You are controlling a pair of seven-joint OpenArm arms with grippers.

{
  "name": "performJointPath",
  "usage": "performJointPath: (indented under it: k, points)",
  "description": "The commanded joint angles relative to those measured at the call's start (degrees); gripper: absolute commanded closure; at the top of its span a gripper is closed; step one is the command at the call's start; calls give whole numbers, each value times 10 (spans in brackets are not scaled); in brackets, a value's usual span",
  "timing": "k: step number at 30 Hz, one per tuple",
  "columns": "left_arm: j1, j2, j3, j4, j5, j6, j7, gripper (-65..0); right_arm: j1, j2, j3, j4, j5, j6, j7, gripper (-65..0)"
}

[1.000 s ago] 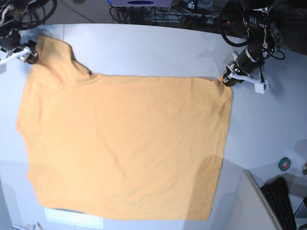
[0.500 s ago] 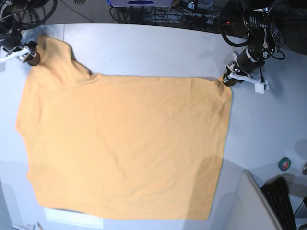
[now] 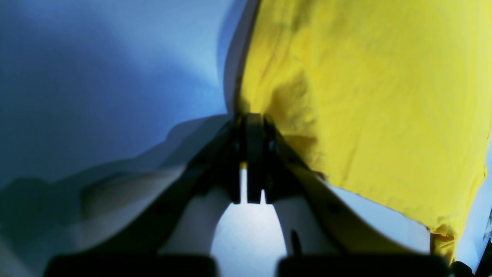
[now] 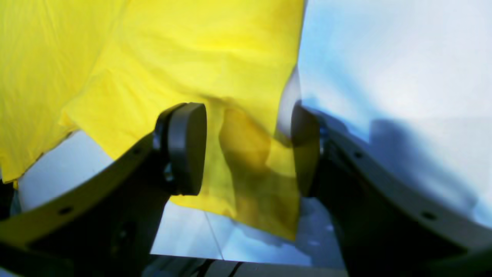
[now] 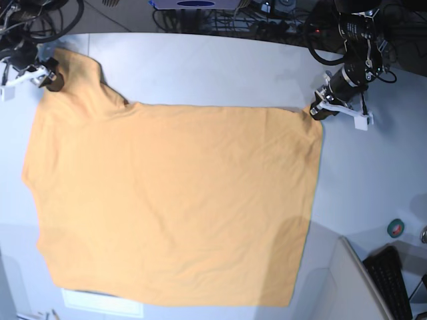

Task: Layout the t-shirt on the table in an organized manner, then fold the t-shirt properly
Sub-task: 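Grasp the shirt's shoulder corners again with both grippers, then fold the shoulder edge over toward the hem with both grippers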

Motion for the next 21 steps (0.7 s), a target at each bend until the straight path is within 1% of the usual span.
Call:
performJointPath:
  k: [1, 2, 3, 5, 7, 10, 13, 15, 21]
  points:
    - [3, -5, -1, 4, 13, 9, 9, 0, 2, 8, 1, 10, 8, 3, 6, -329]
    - [3, -5, -1, 4, 13, 9, 9, 0, 2, 8, 1, 10, 8, 3, 6, -306]
    - [3, -5, -1, 4, 13, 9, 9, 0, 2, 8, 1, 10, 8, 3, 6, -263]
    - [3, -5, -1, 4, 13, 9, 9, 0, 2, 8, 1, 10, 8, 3, 6, -144]
    - [3, -5, -1, 4, 13, 9, 9, 0, 2, 8, 1, 10, 8, 3, 6, 0]
    - [3, -5, -1, 4, 13, 9, 9, 0, 0, 9, 0, 11, 8, 3, -1, 0]
    - [4, -6, -1, 5, 13, 9, 9, 0, -2, 10, 0, 15, 8, 3, -36, 0]
    - [12, -6, -1, 11, 13, 9, 9, 0, -9, 9, 0, 41, 8, 3, -53, 0]
    - [57, -6, -2, 89, 13, 9, 9, 0, -44, -4, 0, 122, 8, 3, -58, 0]
